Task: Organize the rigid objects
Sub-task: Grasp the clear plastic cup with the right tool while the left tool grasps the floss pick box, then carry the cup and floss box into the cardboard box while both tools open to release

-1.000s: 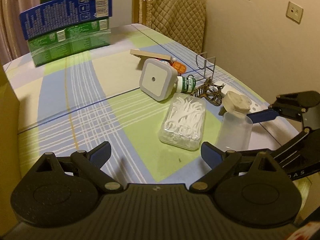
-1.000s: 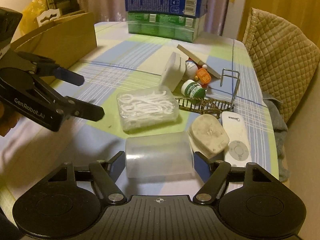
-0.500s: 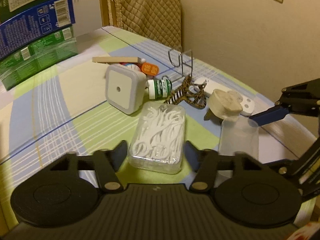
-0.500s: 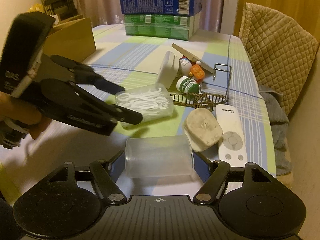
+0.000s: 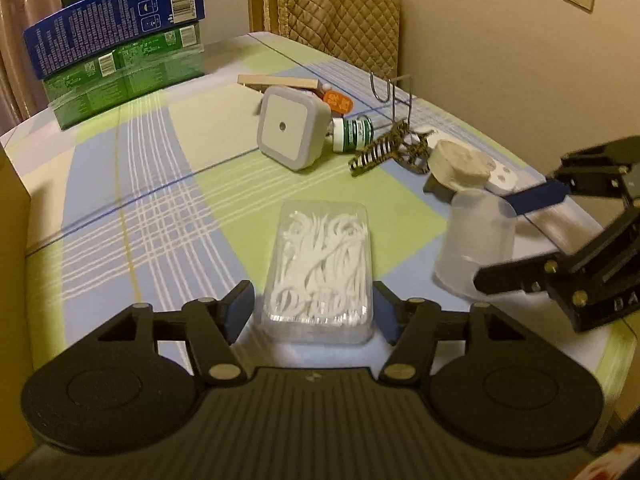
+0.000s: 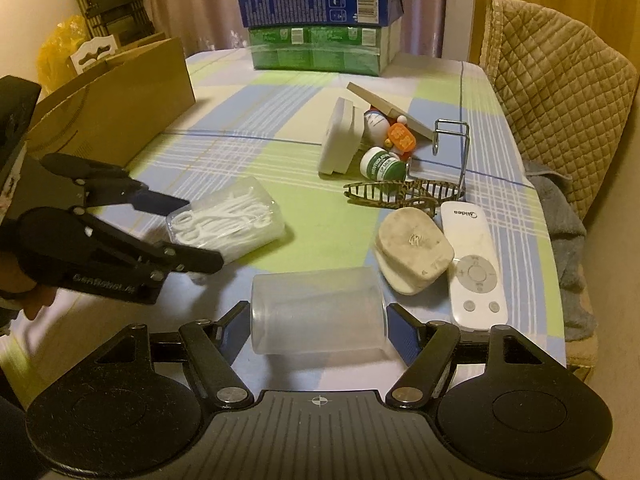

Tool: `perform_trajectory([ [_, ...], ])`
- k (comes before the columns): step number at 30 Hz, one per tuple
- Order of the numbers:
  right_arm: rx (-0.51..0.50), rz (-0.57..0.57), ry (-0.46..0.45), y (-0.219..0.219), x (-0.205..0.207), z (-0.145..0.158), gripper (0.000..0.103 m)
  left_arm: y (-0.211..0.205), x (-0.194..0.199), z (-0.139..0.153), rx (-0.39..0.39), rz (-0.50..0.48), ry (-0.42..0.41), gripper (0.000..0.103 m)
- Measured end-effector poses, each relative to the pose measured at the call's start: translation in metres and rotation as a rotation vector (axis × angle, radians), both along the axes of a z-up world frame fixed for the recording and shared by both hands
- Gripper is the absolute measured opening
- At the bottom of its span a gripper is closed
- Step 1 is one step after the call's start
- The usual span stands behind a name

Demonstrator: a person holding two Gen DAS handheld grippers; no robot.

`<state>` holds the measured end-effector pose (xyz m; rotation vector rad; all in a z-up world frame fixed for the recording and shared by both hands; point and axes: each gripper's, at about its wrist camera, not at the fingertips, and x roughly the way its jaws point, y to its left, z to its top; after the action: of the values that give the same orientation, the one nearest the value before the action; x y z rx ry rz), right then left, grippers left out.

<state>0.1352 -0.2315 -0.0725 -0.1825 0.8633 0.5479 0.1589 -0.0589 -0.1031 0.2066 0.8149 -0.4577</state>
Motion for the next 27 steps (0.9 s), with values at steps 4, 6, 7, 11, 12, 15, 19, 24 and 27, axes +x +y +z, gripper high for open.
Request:
perform_trajectory([
  [4,0.009,-0.019,0.007,-0.002,0.001,0.0,0.069,-0.01,0.009,-0.001,0.015,-0.019,-0.012,0.057],
  [6,0.012,-0.03,0.01,-0.003,0.002,0.001,0.069,-0.013,0.012,-0.002,0.024,-0.026,0.006,0.052],
  [7,0.013,-0.035,0.014,-0.003,0.002,0.002,0.069,-0.014,0.011,-0.001,0.03,-0.023,0.012,0.051],
  [11,0.018,-0.04,0.018,-0.002,0.0,0.008,0.069,-0.008,0.003,0.005,0.028,-0.004,0.029,0.051],
  [12,0.019,-0.039,0.016,-0.001,-0.001,0.01,0.069,-0.006,0.0,0.007,0.031,-0.001,0.026,0.051],
  [15,0.024,-0.044,0.01,0.002,-0.002,0.017,0.069,0.001,-0.007,0.015,0.032,0.015,0.02,0.051],
  [19,0.037,-0.043,-0.007,0.009,-0.005,0.034,0.069,0.01,-0.015,0.038,0.022,0.042,-0.006,0.051],
  [24,0.077,-0.025,-0.066,0.024,-0.01,0.074,0.069,0.026,-0.028,0.082,-0.013,0.095,-0.063,0.051],
  [27,0.108,0.007,-0.103,0.042,-0.015,0.102,0.069,0.045,-0.037,0.113,-0.03,0.142,-0.1,0.051],
])
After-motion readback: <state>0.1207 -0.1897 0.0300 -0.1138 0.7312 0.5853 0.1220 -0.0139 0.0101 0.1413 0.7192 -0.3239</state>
